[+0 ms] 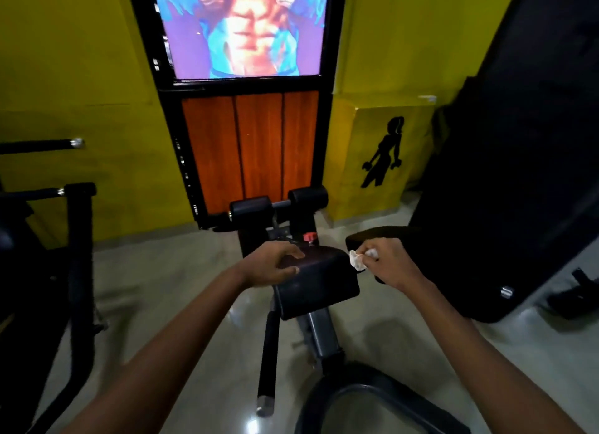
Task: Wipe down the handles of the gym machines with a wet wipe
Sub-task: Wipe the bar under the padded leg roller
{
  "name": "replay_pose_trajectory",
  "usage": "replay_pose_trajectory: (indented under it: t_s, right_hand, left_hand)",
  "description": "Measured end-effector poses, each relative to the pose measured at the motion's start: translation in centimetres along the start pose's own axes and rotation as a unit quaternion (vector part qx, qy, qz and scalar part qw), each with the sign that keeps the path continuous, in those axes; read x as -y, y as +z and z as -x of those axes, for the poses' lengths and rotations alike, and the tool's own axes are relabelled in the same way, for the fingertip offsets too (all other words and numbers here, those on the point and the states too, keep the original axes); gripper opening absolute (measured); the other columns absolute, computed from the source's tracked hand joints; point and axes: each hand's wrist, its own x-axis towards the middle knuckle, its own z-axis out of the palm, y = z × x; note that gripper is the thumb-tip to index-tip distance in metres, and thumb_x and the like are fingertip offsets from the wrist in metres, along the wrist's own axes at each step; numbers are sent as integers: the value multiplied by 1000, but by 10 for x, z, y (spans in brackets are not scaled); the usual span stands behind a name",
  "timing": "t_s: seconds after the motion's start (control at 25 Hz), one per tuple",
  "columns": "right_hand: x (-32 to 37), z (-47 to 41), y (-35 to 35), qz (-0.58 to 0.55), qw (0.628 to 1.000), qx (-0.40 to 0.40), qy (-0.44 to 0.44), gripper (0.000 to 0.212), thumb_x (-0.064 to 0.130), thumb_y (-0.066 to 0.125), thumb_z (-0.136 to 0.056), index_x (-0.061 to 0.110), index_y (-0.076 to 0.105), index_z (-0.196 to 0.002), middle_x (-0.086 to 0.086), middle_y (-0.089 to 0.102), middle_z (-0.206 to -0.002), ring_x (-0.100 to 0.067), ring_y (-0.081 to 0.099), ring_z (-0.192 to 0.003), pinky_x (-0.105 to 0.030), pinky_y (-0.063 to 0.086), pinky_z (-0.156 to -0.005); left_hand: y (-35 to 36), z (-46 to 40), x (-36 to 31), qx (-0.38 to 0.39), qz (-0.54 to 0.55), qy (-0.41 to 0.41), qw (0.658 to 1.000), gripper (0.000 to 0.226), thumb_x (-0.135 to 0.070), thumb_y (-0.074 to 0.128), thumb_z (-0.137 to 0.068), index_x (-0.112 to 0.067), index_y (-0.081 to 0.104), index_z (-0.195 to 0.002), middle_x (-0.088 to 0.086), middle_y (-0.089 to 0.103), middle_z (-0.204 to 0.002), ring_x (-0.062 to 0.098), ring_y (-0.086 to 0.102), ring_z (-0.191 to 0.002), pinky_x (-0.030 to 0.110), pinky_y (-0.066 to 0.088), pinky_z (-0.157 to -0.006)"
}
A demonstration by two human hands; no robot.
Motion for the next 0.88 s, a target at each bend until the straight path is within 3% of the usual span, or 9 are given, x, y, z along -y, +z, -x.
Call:
replay_pose_trajectory:
  t_s: [0.16,0.28,0.48,0.64,0.88]
  right_hand:
    - [4,6,14,-21,996,-43,72,15,6,59,-85,7,73,-91,-8,69,-93,-19,62,-86,-29,48,-71]
    - [15,20,33,-12,983,-83,163,15,9,60,-84,8,73,-92,-9,70,-92,-22,64,-87,-35,52,-77]
    - [59,49,58,-5,954,-126,271,12,13,63,-83,11,73,-91,-6,70,-95,-16,62,-89,-22,42,-72]
    - [82,63,48,21,928,-176,328,14,14,63,-83,10,72,-93,-7,69,-97,-19,62,-89,-28,48,-78]
    - [98,92,36,72,883,-248,391,11,14,65,-82,14,73,-89,-6,71,-92,-20,64,-85,-26,48,-72]
  left_hand:
    - [2,-40,29,51,6,95,994,36,-22,59,-91,-13,56,-126,3,56,-127,13,50,-116,14,32,-89]
    - [5,-62,47,106,-1,187,977,36,-22,59,-91,-13,55,-126,3,55,-128,17,48,-120,18,31,-94]
    - [1,-79,66,181,-7,294,938,38,-25,57,-92,-16,53,-129,1,52,-132,16,45,-122,19,27,-95]
    - [-9,-99,58,200,4,364,910,39,-26,59,-91,-16,54,-128,3,53,-132,18,47,-123,24,32,-98]
    - [-2,-120,39,227,11,455,861,54,-45,50,-82,-17,54,-128,0,55,-130,14,47,-123,24,34,-101]
